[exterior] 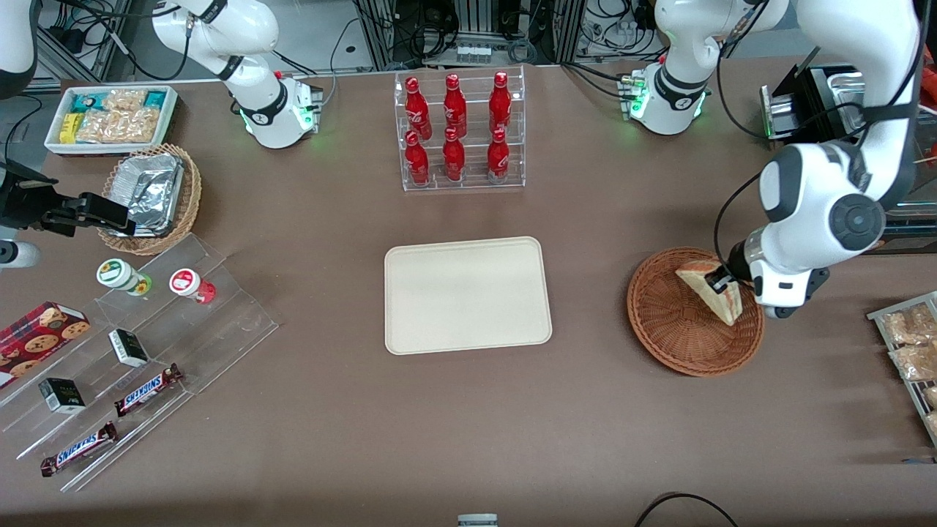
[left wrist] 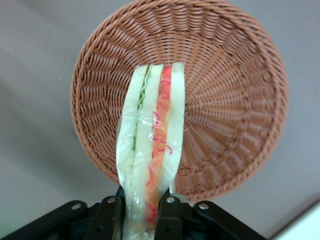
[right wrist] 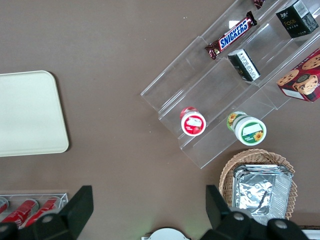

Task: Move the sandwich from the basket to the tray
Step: 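Lower the left gripper and close it on the sandwich, then lift the sandwich and carry it over the cream tray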

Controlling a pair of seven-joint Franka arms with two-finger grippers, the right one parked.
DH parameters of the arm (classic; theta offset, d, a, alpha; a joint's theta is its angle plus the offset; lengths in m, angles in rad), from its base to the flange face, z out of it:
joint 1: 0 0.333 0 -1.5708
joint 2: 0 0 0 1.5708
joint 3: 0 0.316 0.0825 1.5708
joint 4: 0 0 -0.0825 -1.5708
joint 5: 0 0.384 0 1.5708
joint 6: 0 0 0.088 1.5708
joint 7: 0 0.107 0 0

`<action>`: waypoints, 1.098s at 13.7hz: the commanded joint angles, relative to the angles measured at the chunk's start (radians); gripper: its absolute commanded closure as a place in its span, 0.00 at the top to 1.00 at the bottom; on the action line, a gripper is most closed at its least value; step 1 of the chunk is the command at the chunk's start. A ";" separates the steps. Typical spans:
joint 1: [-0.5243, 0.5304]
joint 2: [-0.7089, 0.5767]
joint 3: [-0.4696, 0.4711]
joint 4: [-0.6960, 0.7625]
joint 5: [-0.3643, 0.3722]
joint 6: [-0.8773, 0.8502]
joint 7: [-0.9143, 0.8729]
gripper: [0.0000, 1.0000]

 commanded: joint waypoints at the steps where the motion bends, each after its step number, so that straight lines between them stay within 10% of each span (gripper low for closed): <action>1: -0.016 0.004 -0.038 0.053 0.001 -0.058 0.049 0.00; 15: -0.402 0.367 -0.188 0.410 0.062 -0.047 -0.031 0.00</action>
